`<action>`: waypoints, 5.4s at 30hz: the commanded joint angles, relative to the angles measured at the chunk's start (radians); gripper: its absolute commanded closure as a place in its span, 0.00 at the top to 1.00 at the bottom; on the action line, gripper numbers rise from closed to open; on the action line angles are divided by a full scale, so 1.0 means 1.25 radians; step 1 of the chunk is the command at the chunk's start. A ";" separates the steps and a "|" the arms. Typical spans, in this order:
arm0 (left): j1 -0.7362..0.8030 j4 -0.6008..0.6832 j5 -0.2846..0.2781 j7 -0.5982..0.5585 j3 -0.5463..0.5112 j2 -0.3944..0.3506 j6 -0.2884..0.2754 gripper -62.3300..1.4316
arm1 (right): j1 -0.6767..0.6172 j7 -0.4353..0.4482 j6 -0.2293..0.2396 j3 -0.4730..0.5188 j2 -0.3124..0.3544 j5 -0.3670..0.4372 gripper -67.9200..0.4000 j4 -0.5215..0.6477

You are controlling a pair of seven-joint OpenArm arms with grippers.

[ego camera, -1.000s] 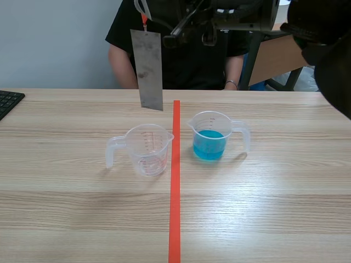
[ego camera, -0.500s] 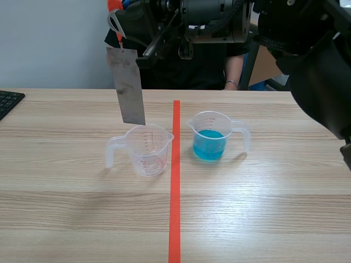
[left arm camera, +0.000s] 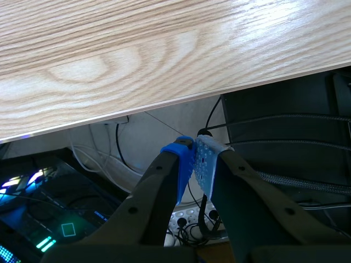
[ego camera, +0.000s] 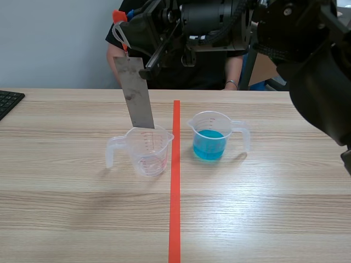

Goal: Do the redox reaction experiment.
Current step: 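Put the plate into the left beaker, then return to the home posture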

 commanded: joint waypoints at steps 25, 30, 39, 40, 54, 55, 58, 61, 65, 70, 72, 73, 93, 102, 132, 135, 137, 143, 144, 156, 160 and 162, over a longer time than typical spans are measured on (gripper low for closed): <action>0.002 0.010 -0.006 -0.005 0.002 0.002 -0.002 0.10 | 0.019 0.076 0.005 -0.020 -0.001 0.011 0.03 -0.104; 0.002 0.010 -0.006 -0.005 0.002 0.002 -0.002 0.10 | 0.019 0.098 0.005 -0.022 -0.001 -0.005 0.03 -0.128; 0.002 0.010 -0.006 -0.005 0.002 0.002 -0.001 0.10 | 0.021 0.195 0.005 -0.031 -0.030 -0.093 0.03 -0.224; 0.002 0.010 -0.006 -0.005 0.002 0.002 -0.001 0.10 | 0.021 0.207 0.005 -0.034 -0.032 -0.107 0.03 -0.233; 0.002 0.010 -0.006 -0.005 0.002 0.002 -0.001 0.69 | 0.037 0.373 0.005 -0.059 -0.068 -0.321 0.03 -0.368; 0.002 0.010 -0.006 -0.005 0.002 0.002 -0.001 0.74 | 0.038 0.373 0.005 -0.059 -0.070 -0.327 0.03 -0.370; 0.002 0.010 -0.006 -0.005 0.002 0.002 0.000 0.84 | 0.039 0.373 0.005 -0.059 -0.070 -0.341 0.03 -0.370; 0.002 0.010 -0.006 -0.005 0.002 0.002 0.002 0.86 | 0.038 0.372 0.005 -0.059 -0.075 -0.357 0.03 -0.370; 0.014 0.010 -0.006 -0.007 0.002 0.002 0.020 0.87 | 0.038 0.372 0.005 -0.059 -0.081 -0.366 0.04 -0.370; 0.016 0.010 -0.006 -0.005 0.002 0.002 0.020 1.00 | 0.038 0.372 0.005 -0.059 -0.081 -0.366 0.07 -0.370; 0.015 0.010 -0.006 -0.006 0.002 0.002 0.020 1.00 | 0.038 0.372 0.005 -0.059 -0.081 -0.365 0.07 -0.370; 0.015 0.010 -0.006 -0.006 0.002 0.002 0.020 1.00 | 0.038 0.372 0.005 -0.059 -0.081 -0.365 0.08 -0.370; 0.015 0.010 -0.006 -0.005 0.002 0.002 0.019 1.00 | 0.036 0.405 0.005 -0.229 -0.081 -0.211 1.00 -0.360; 0.013 0.010 -0.006 -0.014 0.002 0.002 0.013 1.00 | 0.033 0.381 0.005 -0.222 -0.033 -0.115 1.00 -0.243; -0.154 0.316 0.102 -0.002 -0.193 0.002 -0.171 1.00 | -0.502 0.348 -0.163 0.273 0.335 -0.008 1.00 0.128; -0.187 0.357 0.120 0.001 -0.193 0.014 -0.199 1.00 | -0.583 0.348 -0.189 0.313 0.352 -0.008 1.00 0.175; -0.209 0.378 0.137 0.008 -0.193 0.027 -0.229 1.00 | -0.637 0.348 -0.214 0.336 0.360 0.008 1.00 0.208; -0.270 0.421 0.191 0.029 -0.192 0.099 -0.275 1.00 | -0.775 0.351 -0.268 0.384 0.391 0.025 1.00 0.302; -0.280 0.422 0.204 0.030 -0.190 0.111 -0.276 1.00 | -0.793 0.351 -0.276 0.389 0.394 0.029 1.00 0.315; -0.314 0.422 0.228 0.016 -0.167 0.168 -0.286 1.00 | -0.921 0.346 -0.315 0.410 0.403 0.027 1.00 0.391; -0.307 0.422 0.227 0.012 -0.155 0.167 -0.286 1.00 | -0.921 0.327 -0.315 0.410 0.403 0.027 1.00 0.391; -0.300 0.422 0.225 0.012 -0.141 0.153 -0.280 1.00 | -0.921 0.324 -0.315 0.410 0.403 0.026 1.00 0.391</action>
